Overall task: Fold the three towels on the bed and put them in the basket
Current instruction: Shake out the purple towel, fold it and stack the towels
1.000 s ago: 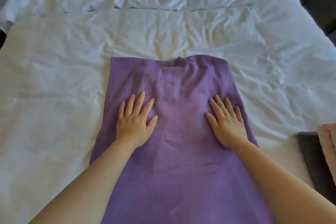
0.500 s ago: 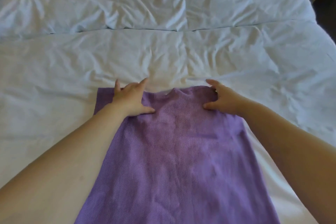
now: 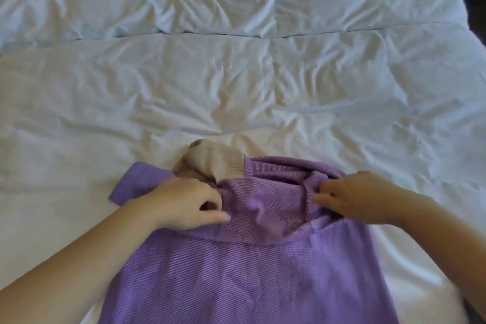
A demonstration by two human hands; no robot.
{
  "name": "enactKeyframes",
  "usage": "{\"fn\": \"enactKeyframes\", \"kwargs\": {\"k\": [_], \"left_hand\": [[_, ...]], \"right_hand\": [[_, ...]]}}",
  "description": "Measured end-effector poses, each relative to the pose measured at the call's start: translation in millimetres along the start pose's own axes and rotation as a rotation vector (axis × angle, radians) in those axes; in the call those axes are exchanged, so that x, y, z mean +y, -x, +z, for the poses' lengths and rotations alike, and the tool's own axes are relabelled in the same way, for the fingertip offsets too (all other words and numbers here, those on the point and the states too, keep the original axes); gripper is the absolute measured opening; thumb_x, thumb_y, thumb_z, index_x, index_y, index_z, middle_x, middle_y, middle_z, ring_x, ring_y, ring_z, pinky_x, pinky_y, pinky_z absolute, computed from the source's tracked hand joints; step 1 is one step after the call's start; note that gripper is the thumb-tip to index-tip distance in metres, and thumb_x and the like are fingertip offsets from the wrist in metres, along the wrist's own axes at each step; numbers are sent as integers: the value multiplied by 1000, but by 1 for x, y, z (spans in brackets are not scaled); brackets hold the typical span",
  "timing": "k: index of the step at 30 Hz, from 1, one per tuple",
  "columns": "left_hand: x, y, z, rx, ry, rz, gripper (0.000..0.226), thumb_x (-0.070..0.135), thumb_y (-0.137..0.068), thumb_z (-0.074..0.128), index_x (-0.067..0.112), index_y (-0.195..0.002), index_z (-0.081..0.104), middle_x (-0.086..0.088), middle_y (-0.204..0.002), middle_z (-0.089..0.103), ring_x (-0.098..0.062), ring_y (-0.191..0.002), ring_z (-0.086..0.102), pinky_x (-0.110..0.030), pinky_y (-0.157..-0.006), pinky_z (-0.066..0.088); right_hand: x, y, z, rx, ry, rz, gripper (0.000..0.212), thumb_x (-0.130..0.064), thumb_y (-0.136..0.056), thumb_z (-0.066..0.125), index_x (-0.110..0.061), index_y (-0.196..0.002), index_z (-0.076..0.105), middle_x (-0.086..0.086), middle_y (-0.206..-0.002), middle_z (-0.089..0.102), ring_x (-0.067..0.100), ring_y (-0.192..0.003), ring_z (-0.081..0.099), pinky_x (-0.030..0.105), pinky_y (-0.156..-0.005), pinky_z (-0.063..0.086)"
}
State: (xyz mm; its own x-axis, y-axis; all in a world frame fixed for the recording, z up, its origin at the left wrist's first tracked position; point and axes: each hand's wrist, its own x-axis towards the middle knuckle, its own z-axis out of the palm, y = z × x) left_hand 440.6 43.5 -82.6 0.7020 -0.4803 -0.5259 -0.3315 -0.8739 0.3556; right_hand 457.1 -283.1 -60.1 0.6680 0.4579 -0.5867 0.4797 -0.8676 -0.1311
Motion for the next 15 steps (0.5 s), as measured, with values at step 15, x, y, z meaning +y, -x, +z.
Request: {"fn": "enactKeyframes", "kwargs": {"k": [15], "left_hand": [[11,-81,-31,138,-144,162,39,37,-80,63,43,-115,46,18,-91,59,-17,-98,56,-35,-96,37]], "right_hand": [[17,-38,12,369,-285,348,25,-1,-76,53,-20,-92,55,4,-103,48,33,-89,55,34,-69,42]]}}
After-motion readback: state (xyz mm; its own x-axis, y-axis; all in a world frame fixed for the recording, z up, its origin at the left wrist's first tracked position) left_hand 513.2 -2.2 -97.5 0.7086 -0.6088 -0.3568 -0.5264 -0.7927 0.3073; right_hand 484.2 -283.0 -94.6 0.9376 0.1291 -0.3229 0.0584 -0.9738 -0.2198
